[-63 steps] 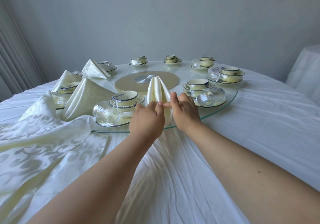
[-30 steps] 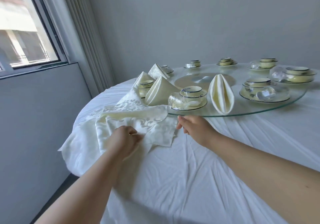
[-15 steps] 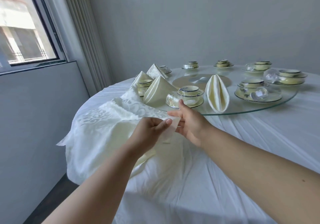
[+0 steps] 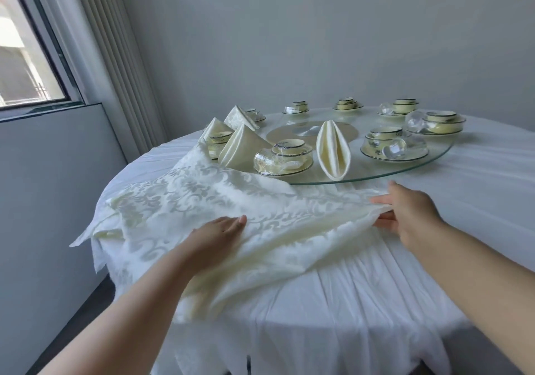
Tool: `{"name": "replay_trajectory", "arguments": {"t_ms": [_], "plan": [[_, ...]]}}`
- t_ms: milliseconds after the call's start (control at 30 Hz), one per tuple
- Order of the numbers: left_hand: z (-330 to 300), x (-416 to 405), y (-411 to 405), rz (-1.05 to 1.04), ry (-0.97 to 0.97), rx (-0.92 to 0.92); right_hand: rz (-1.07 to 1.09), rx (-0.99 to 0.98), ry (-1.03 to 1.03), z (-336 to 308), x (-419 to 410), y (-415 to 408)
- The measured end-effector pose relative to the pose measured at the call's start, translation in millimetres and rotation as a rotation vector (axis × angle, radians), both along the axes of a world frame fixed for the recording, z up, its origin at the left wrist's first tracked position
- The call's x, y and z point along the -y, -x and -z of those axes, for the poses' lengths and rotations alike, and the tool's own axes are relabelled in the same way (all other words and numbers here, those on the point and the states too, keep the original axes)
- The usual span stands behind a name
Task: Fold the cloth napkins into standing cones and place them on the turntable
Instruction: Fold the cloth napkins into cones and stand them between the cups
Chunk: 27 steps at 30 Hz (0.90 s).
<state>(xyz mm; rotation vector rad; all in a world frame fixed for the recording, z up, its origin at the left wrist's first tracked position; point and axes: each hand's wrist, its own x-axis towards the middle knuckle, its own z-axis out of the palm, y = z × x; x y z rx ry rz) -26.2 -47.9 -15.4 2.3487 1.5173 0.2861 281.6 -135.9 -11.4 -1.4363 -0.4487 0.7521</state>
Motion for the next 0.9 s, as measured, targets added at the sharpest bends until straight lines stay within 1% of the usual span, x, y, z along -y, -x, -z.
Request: {"name": "replay_trajectory", "arguments": {"t_ms": [133,200,233,267,300,333,367,400,433,467,500,533,567,600,633,667,700,767,800,833,900], "plan": [[2,16,-39,0.143,0.021,-0.053,0.191,0.068,0.066,6,20,-41],[4,22,-61,0.214,0.038,-0.097,0.244,0.16,0.171,5,30,-60],[6,25,-71,0.248,0.048,-0.109,0.267,0.286,0.274,5,34,-70],[7,28,-81,0.278,0.055,-0.117,0.297,0.46,0.413,4,38,-76],[7,31,-89,0.298,0.056,-0.119,0.335,0.657,0.508,2,44,-77],[7,33,-97,0.313,0.049,-0.12,0.357,0.826,0.502,1,47,-73],[8,34,-103,0.319,0.044,-0.127,0.344,0.949,0.405,-1,49,-65],[7,35,-107,0.324,0.037,-0.133,0.261,1.029,0.278,-4,49,-55],[7,34,-109,0.321,0.04,-0.13,0.087,1.055,0.147,-7,49,-42],[7,31,-110,0.32,0.052,-0.121,-0.174,1.026,0.054,-8,49,-31],[7,28,-108,0.307,0.084,-0.089,-0.47,0.986,0.017,-10,50,-16],[6,25,-105,0.273,0.137,-0.016,-0.741,1.006,0.029,-10,50,-5],[3,23,-100,0.226,0.199,0.088,-0.932,1.096,0.073,-7,48,3],[-1,23,-95,0.198,0.236,0.195,-1.041,1.186,0.089,-3,44,10],[-6,26,-89,0.205,0.234,0.28,-1.076,1.227,0.09,2,40,12],[-12,31,-83,0.232,0.209,0.354,-1.064,1.194,0.083,5,35,14],[-18,36,-76,0.266,0.204,0.434,-1.038,1.122,0.073,5,31,15],[-27,46,-59,0.36,0.307,0.578,-0.999,0.969,0.093,-1,22,12],[-30,49,-50,0.41,0.391,0.6,-0.993,0.939,0.117,-6,15,11],[-33,53,-41,0.444,0.468,0.582,-1.001,0.94,0.155,-12,10,10],[-36,56,-28,0.452,0.537,0.464,-1.025,0.942,0.243,-22,-5,13]]}}
